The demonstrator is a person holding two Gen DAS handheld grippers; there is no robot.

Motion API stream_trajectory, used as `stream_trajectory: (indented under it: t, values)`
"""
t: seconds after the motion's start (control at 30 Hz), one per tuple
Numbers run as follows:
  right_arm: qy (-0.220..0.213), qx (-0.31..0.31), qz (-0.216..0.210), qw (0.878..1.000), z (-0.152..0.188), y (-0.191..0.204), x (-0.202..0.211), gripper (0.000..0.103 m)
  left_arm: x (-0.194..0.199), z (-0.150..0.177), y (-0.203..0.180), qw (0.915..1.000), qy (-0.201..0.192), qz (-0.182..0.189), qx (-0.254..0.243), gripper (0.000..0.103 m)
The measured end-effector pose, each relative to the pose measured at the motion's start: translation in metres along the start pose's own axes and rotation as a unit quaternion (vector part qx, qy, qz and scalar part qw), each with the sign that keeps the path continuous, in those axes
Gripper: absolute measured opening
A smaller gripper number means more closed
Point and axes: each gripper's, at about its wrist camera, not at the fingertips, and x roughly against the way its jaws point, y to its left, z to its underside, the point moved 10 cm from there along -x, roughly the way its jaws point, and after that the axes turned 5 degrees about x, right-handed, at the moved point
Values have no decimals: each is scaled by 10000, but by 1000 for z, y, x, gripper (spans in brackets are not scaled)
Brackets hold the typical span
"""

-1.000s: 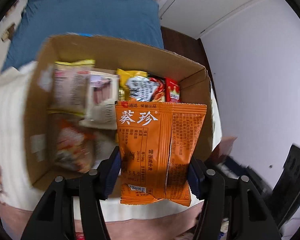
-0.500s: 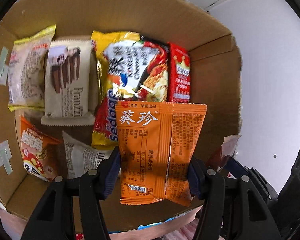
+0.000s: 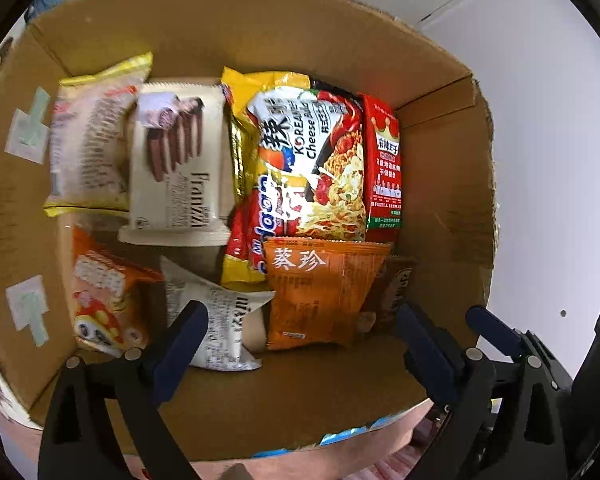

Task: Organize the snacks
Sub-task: 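Carry both packs into the box and open both tools to release them, then lift both open tools out of the box toward the packs on the bed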

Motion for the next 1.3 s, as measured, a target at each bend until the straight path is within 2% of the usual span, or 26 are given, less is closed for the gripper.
stream_trajectory:
  t: [0.13,0.27,0.43,0.57,0.87,1.07,1.3]
  values:
    - [-235,65,69,9997,2,2,12,94,26,5,3,9976,-504,-368,-284,97]
    - [-553,66,191,9983,10,-2,25,94,49,7,9,9895,-1197,-637,-495,98]
    - [-976,217,407,9942,26,-3,42,94,75,21,15,9752,-1918,-953,-554,98]
    - [-1354,312,518,9889,38,2,61,94,97,38,21,9636,-2413,-1036,-512,98]
    - [-2145,562,469,9740,62,27,124,94,139,79,22,9398,-3131,-1244,-574,98]
    - [-2507,829,480,9633,84,49,161,94,165,108,26,9323,-3374,-1186,-542,97]
    - [-2658,894,303,9594,110,65,181,94,193,140,29,9219,-3640,-1206,-554,97]
